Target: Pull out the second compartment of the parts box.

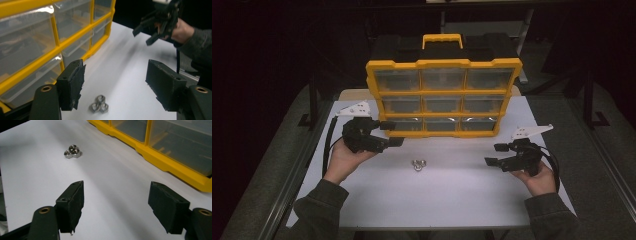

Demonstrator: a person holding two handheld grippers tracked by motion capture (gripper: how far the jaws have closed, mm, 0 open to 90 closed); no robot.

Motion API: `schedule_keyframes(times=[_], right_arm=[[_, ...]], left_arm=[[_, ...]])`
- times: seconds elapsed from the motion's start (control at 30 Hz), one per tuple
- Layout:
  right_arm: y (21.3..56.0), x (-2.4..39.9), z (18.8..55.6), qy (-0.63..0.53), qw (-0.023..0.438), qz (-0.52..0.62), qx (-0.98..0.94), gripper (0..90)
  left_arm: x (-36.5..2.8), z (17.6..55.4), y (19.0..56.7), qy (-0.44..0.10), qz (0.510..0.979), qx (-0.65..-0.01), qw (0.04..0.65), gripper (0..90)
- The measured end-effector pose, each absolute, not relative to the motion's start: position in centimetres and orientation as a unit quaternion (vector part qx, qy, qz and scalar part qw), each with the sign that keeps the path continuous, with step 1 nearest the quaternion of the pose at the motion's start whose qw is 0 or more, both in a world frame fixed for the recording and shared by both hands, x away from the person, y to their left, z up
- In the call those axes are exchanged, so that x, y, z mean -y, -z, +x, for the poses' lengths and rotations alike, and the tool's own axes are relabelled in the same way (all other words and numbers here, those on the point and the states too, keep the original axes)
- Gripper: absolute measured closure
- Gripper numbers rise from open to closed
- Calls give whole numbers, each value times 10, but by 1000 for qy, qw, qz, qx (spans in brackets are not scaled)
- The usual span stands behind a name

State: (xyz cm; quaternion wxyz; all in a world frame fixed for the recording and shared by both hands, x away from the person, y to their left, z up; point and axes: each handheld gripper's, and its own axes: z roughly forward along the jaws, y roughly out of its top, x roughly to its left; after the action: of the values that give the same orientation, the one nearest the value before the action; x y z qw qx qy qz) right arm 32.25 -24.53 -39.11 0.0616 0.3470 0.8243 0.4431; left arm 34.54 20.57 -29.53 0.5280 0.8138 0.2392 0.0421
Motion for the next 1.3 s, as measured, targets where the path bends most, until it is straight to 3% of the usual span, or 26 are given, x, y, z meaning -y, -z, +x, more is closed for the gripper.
schedule_keyframes(times=[0.67, 0.83, 1.3], right_arm=[[399, 251, 314, -442, 84, 366, -815, 247], [400, 252, 314, -440, 89, 366, -815, 244], [398, 254, 315, -456, 93, 360, -809, 244]], left_arm=[[-148, 380, 270, -18, 773, -297, 560, 444], [-132, 396, 266, 8, 739, -338, 583, 470], [-110, 414, 259, 6, 681, -398, 614, 542]])
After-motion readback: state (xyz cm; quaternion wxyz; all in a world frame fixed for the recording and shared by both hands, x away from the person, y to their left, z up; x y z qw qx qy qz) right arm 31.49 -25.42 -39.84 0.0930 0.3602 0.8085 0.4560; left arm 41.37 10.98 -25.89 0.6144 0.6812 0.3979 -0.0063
